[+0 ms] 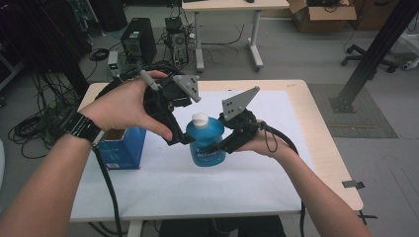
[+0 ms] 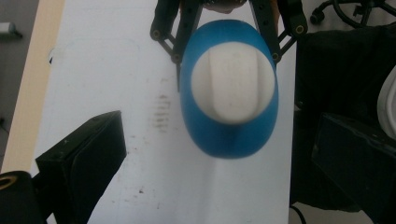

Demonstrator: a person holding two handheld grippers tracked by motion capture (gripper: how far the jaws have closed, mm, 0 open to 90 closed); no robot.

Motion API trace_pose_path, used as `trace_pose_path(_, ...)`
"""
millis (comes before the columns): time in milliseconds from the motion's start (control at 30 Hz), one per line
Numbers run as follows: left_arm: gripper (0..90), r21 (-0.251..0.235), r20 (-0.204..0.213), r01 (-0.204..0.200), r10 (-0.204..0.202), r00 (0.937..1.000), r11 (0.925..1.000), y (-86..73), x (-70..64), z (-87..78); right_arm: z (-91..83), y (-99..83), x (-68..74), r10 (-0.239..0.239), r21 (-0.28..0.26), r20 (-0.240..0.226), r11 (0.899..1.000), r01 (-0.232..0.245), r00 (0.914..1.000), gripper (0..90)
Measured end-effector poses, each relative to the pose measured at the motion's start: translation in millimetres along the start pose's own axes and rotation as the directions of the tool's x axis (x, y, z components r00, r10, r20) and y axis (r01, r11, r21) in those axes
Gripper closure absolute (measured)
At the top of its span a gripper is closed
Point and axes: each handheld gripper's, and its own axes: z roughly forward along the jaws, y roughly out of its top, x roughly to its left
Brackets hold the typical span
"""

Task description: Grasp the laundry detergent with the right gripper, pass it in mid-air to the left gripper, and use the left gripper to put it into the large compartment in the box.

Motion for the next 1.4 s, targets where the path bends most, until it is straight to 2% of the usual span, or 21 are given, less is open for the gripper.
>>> trace_pose_path(100, 4.0, 0.014, 0.001, -0.014, 0.014, 0.9999, 0.9998, 4.7, 0.0, 6.1, 1.3, 0.9, 1.3, -0.004, 0.002, -0.003, 1.0, 0.004, 1.0, 41.3)
trace_pose_path(667, 7.4, 0.072, 0.027, -0.016, 0.014, 0.9996, 0.9973, 15.0, -1.0, 27.1, 1.4, 0.9, 4.6, -0.01, -0.003, -0.001, 1.0, 0.01, 0.9999, 41.4)
trace_pose_path(1167, 18.6, 0.107, 0.05, -0.023, 0.018, 0.9986, 0.9939, 20.8, -0.9, 35.0, -0.2, -0.4, 6.2, -0.01, 0.001, 0.005, 1.0, 0.01, 0.9999, 41.5)
trace_pose_path(1400, 20.2, 0.109, 0.047, -0.02, 0.015, 0.9988, 0.9938, 22.2, -1.1, 34.6, 0.4, -1.2, 6.5, -0.01, 0.003, 0.004, 1.0, 0.01, 0.9999, 41.5)
